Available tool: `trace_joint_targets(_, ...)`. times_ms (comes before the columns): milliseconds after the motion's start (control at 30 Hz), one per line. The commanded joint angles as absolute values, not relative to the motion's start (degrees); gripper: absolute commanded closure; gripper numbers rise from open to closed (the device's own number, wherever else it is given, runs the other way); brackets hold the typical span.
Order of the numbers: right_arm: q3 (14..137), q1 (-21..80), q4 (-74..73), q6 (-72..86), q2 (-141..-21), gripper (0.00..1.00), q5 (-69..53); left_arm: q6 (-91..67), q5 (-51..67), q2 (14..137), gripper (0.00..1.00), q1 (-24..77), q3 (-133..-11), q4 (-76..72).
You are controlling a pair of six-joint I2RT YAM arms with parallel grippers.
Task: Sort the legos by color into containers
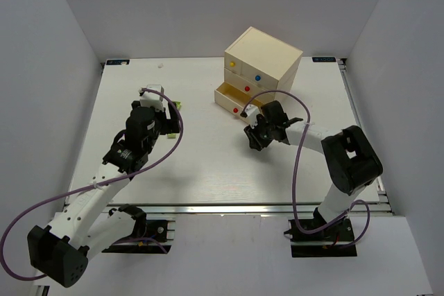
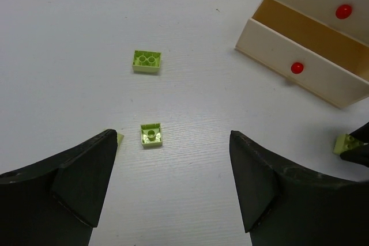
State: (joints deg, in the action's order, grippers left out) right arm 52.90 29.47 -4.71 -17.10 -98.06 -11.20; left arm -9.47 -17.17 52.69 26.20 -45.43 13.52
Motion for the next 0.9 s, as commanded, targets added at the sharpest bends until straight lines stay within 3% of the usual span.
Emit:
trace_joint_targets(0, 56.07, 29.8, -10.35, -23.62, -92.05, 0.99, -24.83, -9.49, -17.93, 52.29, 0.13, 25.93, -45.0, 13.62)
trace_joint_targets(67, 58.52, 29.71, -15.44, -28.01, -89.31, 1.0, -36.0, -10.02, -18.1, 53.35, 0.26, 25.93, -45.0, 13.8)
trace_joint_targets(133, 60.02, 29.88, -16.44, -28.3, -85.71, 1.0, -40.78, -10.55, -18.89, 55.45, 0.53, 25.93, -45.79, 14.76)
trace_joint_targets(233, 63.53, 29.53, -11.1, -23.04, -83.85, 1.0, -30.92, -12.21, -21.0, 57.65, 0.78, 25.93, -46.84, 16.61)
trace_joint_targets(267, 64.07, 29.62, -9.07, -21.37, -83.93, 1.0, -27.2, -12.48, -21.35, 58.79, 0.78, 25.93, -47.11, 16.87)
trace_joint_targets(333, 65.21, 29.53, -2.94, -17.86, -84.37, 1.0, -13.19, -12.92, -21.18, 59.85, 0.73, 25.93, -47.46, 17.58)
trace_joint_targets(367, 65.48, 29.71, -1.68, -17.67, -84.81, 1.0, -9.88, -13.27, -21.09, 61.33, 0.54, 25.93, -47.72, 18.01)
trace_joint_targets(467, 69.95, 29.62, -1.66, -16.0, -88.76, 1.0, -0.28, -14.06, -20.57, 63.89, 0.19, 25.93, -48.78, 19.59)
trace_joint_targets(567, 75.05, 29.97, -3.78, -14.15, -93.86, 1.0, 4.74, -14.59, -20.21, 67.75, 0.13, 25.93, -50.0, 21.27)
trace_joint_targets(867, 77.61, 29.71, -7.56, -10.55, -100.28, 1.0, 9.23, -15.38, -18.72, 72.33, 0.11, 25.4, -50.89, 22.76)
